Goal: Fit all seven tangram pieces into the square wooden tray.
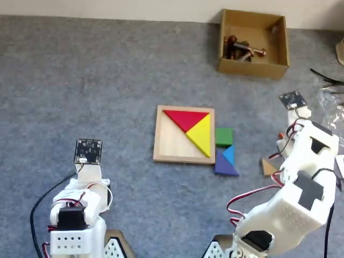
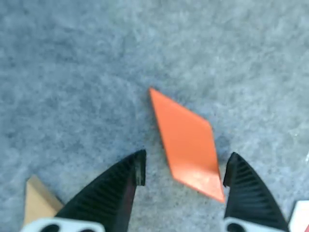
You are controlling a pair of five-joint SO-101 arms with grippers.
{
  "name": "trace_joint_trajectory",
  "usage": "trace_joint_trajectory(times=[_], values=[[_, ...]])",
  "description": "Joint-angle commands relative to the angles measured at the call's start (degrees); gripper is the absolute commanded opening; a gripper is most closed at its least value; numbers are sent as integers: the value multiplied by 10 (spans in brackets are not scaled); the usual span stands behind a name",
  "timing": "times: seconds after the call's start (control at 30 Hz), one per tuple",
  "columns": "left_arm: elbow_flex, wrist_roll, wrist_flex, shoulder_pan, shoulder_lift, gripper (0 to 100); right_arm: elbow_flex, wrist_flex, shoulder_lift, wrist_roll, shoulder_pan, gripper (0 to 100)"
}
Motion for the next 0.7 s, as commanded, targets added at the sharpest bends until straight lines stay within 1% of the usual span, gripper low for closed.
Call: trace_joint_trajectory(times=[0.0,0.17,0.3,0.47,0.67], values=[[13,-3,4,-6,-3,7,-22,-15,7,23,1,256],[13,-3,4,-6,-3,7,-22,-13,7,23,1,245],[13,-3,4,-6,-3,7,-22,-13,7,23,0,158],[13,-3,4,-6,-3,7,-21,-13,8,23,0,110],[13,-3,4,-6,-3,7,-23,-13,7,23,0,4]])
